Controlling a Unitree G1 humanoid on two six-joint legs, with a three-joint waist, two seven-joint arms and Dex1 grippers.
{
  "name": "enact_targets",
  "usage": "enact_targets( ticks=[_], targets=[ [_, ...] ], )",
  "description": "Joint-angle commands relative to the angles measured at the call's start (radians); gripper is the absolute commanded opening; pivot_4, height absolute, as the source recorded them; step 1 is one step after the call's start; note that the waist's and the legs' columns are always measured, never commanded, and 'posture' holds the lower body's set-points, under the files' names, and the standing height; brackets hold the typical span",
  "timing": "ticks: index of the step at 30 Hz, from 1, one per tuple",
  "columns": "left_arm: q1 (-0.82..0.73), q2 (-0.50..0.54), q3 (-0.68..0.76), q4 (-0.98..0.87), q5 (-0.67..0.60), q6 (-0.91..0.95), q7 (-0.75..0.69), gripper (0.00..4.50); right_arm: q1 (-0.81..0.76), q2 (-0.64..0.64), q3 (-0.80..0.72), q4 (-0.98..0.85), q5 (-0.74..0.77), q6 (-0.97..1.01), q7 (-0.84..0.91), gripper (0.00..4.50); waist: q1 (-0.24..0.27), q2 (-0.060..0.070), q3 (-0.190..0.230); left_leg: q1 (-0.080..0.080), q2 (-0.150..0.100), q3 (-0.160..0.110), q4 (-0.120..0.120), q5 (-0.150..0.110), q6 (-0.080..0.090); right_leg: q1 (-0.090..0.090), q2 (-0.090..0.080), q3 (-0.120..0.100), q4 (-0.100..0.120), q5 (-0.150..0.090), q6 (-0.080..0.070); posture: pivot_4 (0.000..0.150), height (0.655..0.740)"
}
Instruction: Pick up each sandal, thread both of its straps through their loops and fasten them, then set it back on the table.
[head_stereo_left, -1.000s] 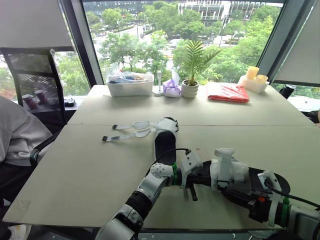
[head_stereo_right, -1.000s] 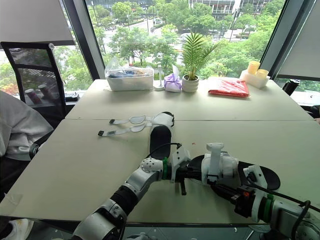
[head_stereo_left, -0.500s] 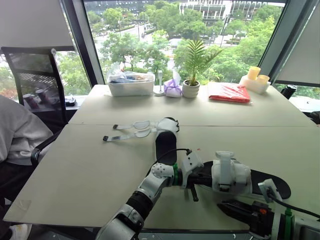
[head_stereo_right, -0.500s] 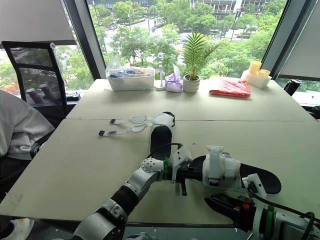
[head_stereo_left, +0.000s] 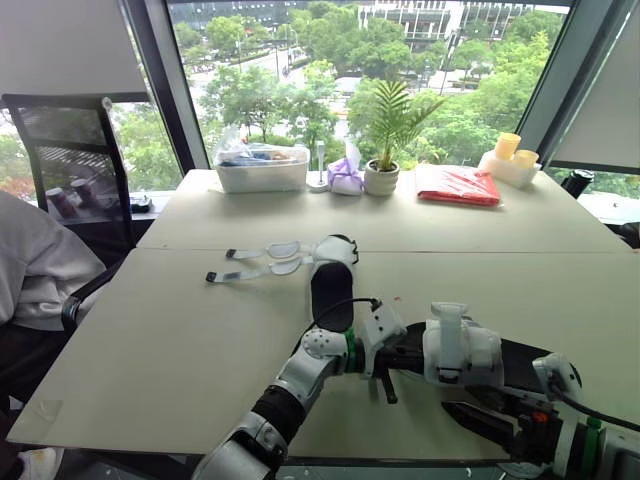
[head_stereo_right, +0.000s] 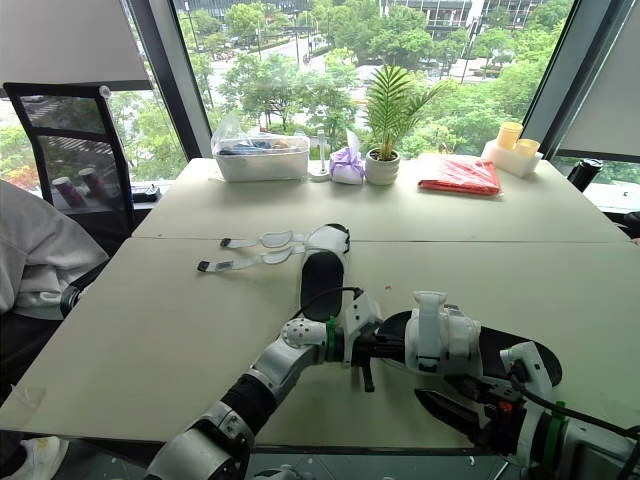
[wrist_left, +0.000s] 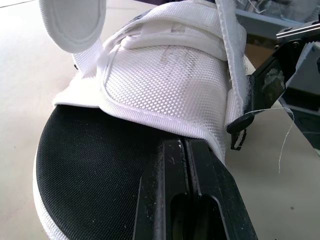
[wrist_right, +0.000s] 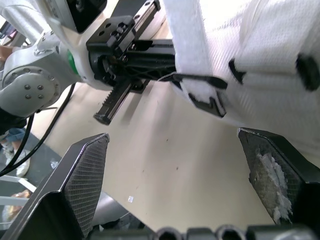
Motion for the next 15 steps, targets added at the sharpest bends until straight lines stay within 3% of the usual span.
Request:
enact_targets(
  ticks=[1, 10, 13, 15],
  targets=[
    [0.030, -0.009, 0.002, -0.030, -0.011, 0.040, 0.017, 0.00, -0.024, -0.018, -0.017, 0.003, 0.009, -0.012, 0.004, 4.43, 0.000, 0.000, 0.000, 0.000, 0.000, 0.000, 0.000, 0.000, 0.000, 0.000, 0.000, 0.000, 0.000, 0.000, 0.000, 0.150, 0.7388],
    [0.046, -0.011, -0.001, -0.065, -0.011, 0.079, 0.028, 0.00, -0.110, -0.024, 0.051, 0.028, 0.036, 0.024, 0.007, 4.43, -0.002, 0.000, 0.000, 0.000, 0.000, 0.000, 0.000, 0.000, 0.000, 0.000, 0.000, 0.000, 0.000, 0.000, 0.000, 0.150, 0.7388],
    [0.045, -0.015, 0.000, -0.067, -0.011, 0.084, 0.029, 0.00, -0.136, -0.010, 0.087, 0.050, 0.021, 0.024, 0.005, 3.64, -0.005, 0.000, 0.000, 0.001, 0.000, 0.000, 0.000, 0.000, 0.000, 0.000, 0.000, 0.000, 0.000, 0.000, 0.000, 0.150, 0.7388],
    [0.044, -0.016, 0.000, -0.066, -0.010, 0.084, 0.029, 0.00, -0.153, -0.001, 0.105, 0.070, 0.010, 0.018, 0.004, 2.66, -0.005, 0.000, 0.000, 0.001, 0.000, 0.000, 0.000, 0.000, 0.000, 0.000, 0.000, 0.000, 0.000, 0.000, 0.000, 0.150, 0.7388]
  ],
)
